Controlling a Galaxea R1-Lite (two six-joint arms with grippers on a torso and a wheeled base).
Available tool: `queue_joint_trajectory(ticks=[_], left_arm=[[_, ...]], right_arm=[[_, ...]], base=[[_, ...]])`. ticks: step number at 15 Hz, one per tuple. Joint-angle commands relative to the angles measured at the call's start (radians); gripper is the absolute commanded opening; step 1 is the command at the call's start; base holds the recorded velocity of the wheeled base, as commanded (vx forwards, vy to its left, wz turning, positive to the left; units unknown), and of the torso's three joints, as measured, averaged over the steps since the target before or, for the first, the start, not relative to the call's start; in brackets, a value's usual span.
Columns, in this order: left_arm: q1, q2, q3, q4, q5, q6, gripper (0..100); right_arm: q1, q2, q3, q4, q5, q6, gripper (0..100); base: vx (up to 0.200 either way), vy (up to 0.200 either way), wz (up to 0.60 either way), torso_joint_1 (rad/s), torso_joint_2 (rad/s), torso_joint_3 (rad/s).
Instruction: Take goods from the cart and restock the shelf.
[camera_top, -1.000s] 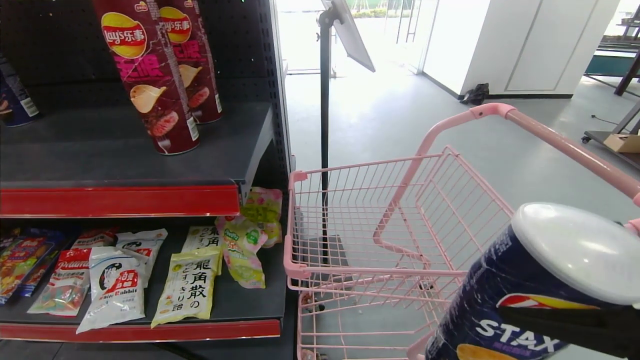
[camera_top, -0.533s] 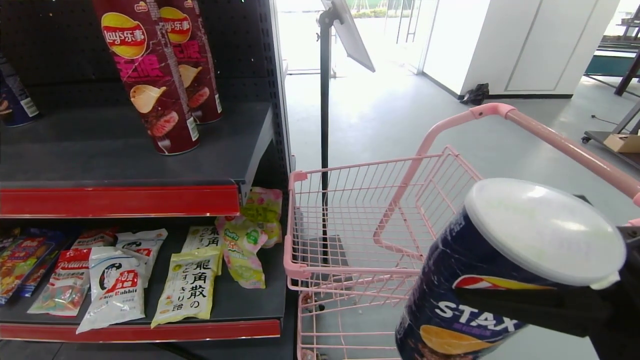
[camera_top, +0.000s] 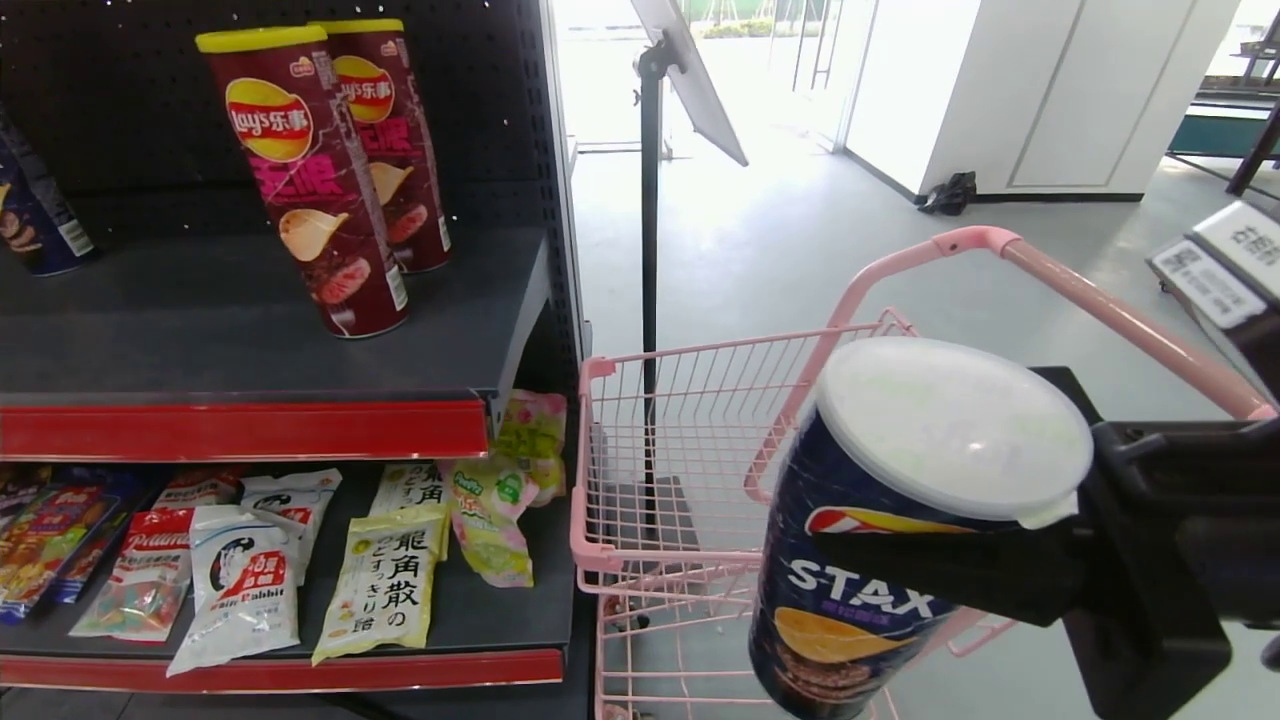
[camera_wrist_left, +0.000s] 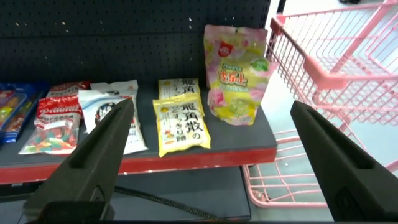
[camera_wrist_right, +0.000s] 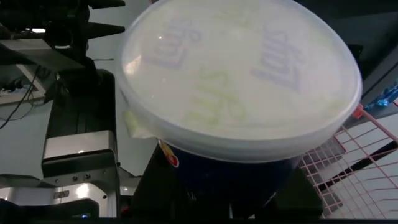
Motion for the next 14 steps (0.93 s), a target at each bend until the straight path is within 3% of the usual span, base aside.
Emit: queue_joint_trajectory(ticks=[1,14], left_arm=[[0.0,0.001,0.0,0.001,0.0,-0.001,100],[0.0,0.001,0.0,0.001,0.0,0.0,100]], right_arm=[[0.001,0.014,0.001,0.0,0.0,-0.001,0],[-0.002,0.009,-0.009,0.0,0.0,-0.001,0]], base=[[0.0,0.0,0.0,0.188,-0.49,-0.31],[0.0,0.0,0.0,0.222,-0.54,-0.314]])
